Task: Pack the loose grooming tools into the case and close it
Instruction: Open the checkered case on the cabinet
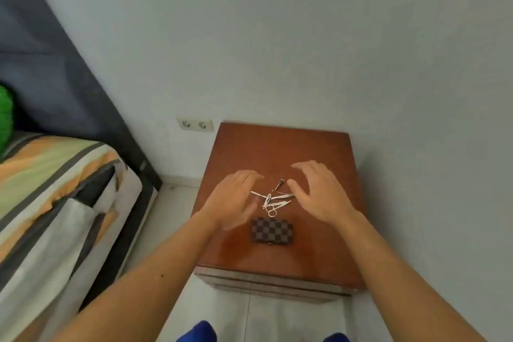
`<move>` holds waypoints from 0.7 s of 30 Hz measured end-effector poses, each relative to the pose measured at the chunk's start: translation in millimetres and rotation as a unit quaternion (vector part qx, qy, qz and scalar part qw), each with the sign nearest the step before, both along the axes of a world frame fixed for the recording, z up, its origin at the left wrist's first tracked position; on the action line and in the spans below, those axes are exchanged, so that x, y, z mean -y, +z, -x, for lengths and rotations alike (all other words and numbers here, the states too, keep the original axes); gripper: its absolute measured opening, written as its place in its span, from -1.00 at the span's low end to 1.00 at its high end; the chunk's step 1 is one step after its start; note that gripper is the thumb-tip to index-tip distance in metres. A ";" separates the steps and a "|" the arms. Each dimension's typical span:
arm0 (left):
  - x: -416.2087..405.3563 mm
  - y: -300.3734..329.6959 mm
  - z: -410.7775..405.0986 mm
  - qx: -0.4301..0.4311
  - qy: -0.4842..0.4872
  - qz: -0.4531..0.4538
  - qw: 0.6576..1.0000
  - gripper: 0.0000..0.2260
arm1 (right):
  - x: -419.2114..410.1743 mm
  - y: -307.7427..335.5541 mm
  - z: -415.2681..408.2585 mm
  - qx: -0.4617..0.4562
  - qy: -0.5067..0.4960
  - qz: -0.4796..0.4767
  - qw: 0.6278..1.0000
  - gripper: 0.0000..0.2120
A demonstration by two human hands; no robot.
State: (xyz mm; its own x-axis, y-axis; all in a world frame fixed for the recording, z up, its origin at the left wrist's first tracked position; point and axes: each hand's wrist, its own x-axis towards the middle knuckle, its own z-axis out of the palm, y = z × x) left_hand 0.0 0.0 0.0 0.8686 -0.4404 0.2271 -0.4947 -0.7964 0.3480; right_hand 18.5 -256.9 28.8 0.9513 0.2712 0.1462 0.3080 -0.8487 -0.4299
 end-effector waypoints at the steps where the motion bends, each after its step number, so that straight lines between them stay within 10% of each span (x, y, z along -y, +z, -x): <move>1: 1.3 -18.0 5.7 -0.004 -0.001 -0.005 1.000 -0.56 | -1.6 -16.3 7.9 -0.004 0.007 -0.003 1.000 -0.57; 21: 5.9 -138.4 81.2 -0.057 0.028 0.068 0.996 -0.36 | 2.4 -134.0 104.1 -0.036 0.090 -0.026 0.995 -0.47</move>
State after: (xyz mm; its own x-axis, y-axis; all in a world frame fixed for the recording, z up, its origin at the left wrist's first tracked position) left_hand -81.2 -5.9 -138.4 0.9144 -0.3622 0.1810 -0.4024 -0.7629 0.5061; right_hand -85.6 -259.3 -105.2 0.8964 0.4322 0.0983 0.4204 -0.7588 -0.4974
